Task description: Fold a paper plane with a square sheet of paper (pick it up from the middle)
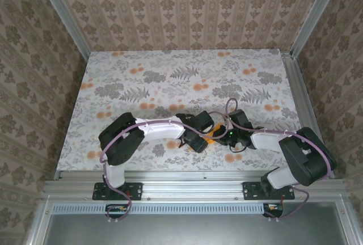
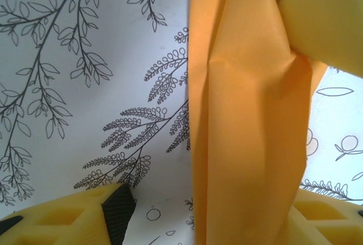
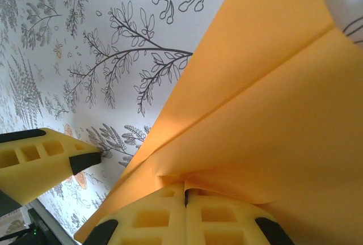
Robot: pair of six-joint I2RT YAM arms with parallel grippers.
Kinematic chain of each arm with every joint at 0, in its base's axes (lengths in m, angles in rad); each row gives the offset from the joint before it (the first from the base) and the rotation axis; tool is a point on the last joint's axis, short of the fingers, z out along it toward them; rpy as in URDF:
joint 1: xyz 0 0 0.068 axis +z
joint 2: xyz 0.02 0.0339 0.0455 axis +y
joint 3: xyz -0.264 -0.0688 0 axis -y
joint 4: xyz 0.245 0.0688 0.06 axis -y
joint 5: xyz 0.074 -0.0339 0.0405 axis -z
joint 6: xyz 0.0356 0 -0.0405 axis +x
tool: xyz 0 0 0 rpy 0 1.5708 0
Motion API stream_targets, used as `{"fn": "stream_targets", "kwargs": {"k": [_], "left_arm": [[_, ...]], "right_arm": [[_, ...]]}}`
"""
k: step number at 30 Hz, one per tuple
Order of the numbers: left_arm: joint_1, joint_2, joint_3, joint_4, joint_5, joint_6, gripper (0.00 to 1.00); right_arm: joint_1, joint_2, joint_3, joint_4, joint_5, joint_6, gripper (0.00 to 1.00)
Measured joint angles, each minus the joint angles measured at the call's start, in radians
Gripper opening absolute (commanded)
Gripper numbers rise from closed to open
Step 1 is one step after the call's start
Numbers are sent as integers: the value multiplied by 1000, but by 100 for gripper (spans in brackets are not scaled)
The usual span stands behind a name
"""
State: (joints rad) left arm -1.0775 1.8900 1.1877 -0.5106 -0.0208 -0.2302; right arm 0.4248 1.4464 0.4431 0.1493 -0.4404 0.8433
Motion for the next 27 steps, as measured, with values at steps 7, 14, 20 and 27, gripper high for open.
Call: {"fn": "stream_targets", "kwargs": {"k": [7, 14, 20, 27], "left_arm": [[0, 2, 2, -3, 1, 0, 61], [10, -2, 2, -6, 23, 2, 61], [22, -18, 2, -14, 58, 4, 62], [79, -109, 2, -34, 143, -9, 60]], "right_arm": [[6, 0, 0, -8, 15, -24, 0], [13, 2, 8, -23, 26, -49, 0], [26, 7, 26, -52, 46, -64, 0], [37, 15, 34, -52, 58, -79, 0]]}}
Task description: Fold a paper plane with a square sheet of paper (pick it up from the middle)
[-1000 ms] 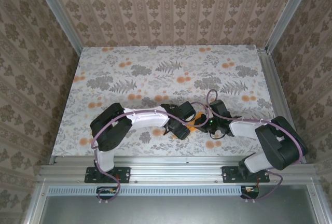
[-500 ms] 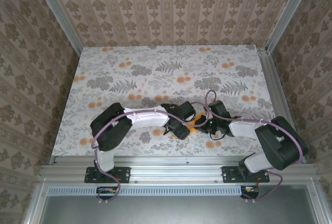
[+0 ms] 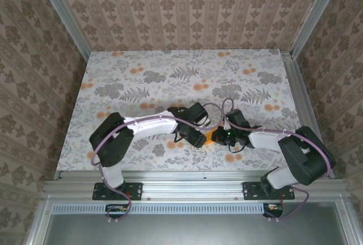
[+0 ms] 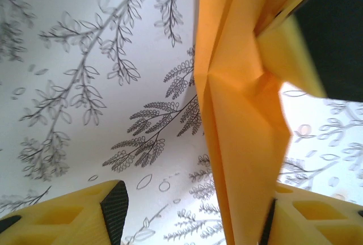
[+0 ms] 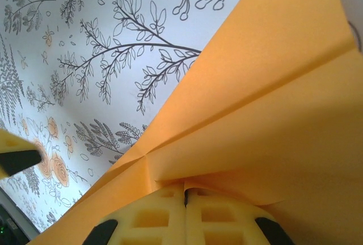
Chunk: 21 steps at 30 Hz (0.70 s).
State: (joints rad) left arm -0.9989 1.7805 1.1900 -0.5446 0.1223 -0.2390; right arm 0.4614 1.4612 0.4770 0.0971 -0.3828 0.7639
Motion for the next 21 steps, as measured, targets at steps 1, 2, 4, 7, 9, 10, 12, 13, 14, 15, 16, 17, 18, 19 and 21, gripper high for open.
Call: {"fn": "stream_targets", "kwargs": {"k": [1, 2, 4, 7, 9, 10, 12, 13, 14, 15, 16, 17, 18, 19, 21], "left_arm": [[10, -18, 0, -1, 18, -4, 60], [21, -34, 0, 1, 37, -11, 60], [37, -56, 0, 12, 68, -23, 60], [54, -68, 0, 26, 108, -37, 58], [58, -66, 0, 31, 129, -47, 54], [58, -63, 0, 35, 139, -53, 51], [58, -53, 0, 45, 156, -63, 45], [58, -44, 0, 51, 166, -68, 41], [58, -33, 0, 58, 174, -74, 37], [59, -20, 0, 64, 180, -80, 34], [62, -3, 0, 70, 189, -84, 30], [65, 13, 0, 74, 198, -89, 26], [69, 26, -2, 78, 202, -93, 24], [72, 37, -4, 82, 208, -97, 23], [79, 44, -10, 85, 214, -102, 21]], "right_arm": [[2, 0, 0, 0, 2, -2, 0], [2, 0, 1, 0, 3, -3, 0], [4, 0, 1, 0, 6, -3, 0], [6, 0, 2, -1, 10, -3, 0], [7, 0, 2, 0, 10, -3, 0], [7, 0, 2, 0, 10, -3, 0], [7, 0, 2, 0, 10, -3, 0], [7, 0, 2, 0, 10, -3, 0], [8, 0, 2, 0, 10, -3, 0], [8, 0, 2, 0, 10, -3, 0], [8, 0, 2, 0, 10, -3, 0], [8, 0, 2, 0, 11, -3, 0], [8, 0, 2, 0, 11, -3, 0], [8, 0, 3, 0, 11, -3, 0], [8, 0, 3, 0, 11, -3, 0]]}}
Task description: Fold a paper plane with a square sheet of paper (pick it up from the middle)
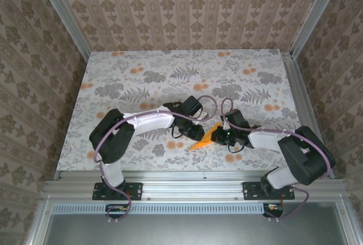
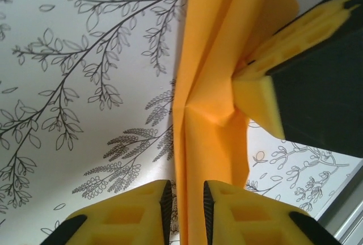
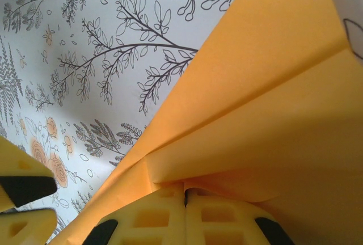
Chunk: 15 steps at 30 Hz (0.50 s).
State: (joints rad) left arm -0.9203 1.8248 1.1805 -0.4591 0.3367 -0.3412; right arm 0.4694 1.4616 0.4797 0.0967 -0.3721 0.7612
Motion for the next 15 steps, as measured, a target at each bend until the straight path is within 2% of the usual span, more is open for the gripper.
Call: {"fn": "stream_targets", "kwargs": {"k": [15], "left_arm": [[-12, 0, -57, 79, 64, -22, 15]], "right_arm": [[0, 0, 1, 0, 0, 0, 0]]}}
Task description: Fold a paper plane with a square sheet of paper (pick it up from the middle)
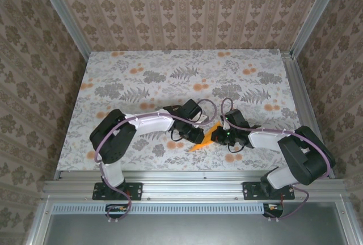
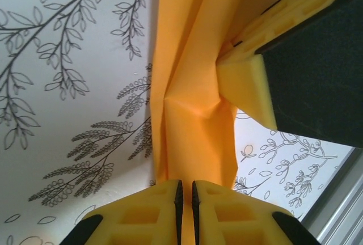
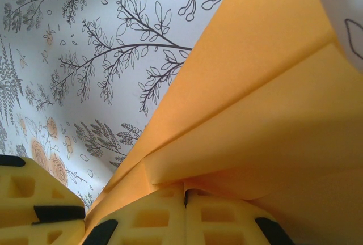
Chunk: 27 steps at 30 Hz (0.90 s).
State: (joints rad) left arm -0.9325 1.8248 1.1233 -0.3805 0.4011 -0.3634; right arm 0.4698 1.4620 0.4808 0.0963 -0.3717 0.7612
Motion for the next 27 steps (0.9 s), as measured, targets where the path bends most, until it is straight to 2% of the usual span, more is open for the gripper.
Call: {"fn": "stream_targets", "kwargs": {"k": [27], "left_arm": [[-28, 48, -51, 114, 45, -49, 15]], "right_arm": [[3, 14, -5, 40, -2, 27, 0]]}}
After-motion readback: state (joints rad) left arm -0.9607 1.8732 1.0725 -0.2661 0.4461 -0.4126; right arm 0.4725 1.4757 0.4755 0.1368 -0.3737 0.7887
